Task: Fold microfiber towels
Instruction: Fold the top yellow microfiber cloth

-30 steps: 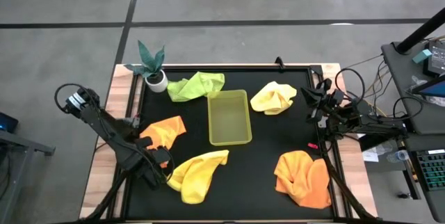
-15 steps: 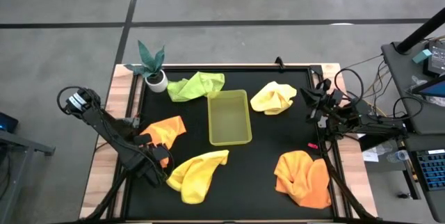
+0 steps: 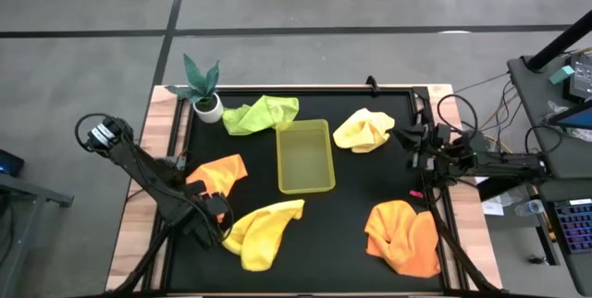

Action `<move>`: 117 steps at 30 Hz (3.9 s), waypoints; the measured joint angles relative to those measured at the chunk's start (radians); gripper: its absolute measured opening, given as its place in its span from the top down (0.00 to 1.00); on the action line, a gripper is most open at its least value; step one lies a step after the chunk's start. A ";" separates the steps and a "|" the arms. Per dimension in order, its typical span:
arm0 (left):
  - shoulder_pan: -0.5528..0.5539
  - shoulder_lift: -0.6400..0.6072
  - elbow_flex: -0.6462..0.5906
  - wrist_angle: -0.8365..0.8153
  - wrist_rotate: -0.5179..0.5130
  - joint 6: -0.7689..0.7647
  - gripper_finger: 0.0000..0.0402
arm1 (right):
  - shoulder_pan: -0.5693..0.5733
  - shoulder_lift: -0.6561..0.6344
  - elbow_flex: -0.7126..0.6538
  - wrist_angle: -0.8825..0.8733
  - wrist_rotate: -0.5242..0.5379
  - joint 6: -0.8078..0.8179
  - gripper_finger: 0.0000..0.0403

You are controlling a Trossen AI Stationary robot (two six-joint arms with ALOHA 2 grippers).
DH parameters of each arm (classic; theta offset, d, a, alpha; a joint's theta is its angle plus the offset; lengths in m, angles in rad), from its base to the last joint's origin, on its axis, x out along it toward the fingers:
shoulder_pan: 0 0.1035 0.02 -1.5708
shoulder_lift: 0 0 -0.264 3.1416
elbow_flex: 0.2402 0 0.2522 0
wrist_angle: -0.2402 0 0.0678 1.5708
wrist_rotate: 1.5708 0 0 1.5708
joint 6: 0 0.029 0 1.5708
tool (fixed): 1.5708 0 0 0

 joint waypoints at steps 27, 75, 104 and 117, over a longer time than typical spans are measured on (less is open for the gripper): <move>0.107 -0.001 0.098 0.138 -0.531 0.284 0.60 | -0.023 0.700 0.538 -1.033 0.152 0.528 0.98; 0.117 -0.001 0.097 0.147 -0.685 0.325 0.60 | -0.161 0.965 0.543 -0.773 0.165 -0.190 0.98; 0.241 0.168 0.062 1.515 -0.831 1.639 0.37 | 0.277 0.678 0.559 -0.033 0.185 0.144 0.98; 0.333 0.495 0.062 2.266 -1.054 2.431 0.24 | 0.277 0.891 0.692 0.062 0.268 0.181 0.98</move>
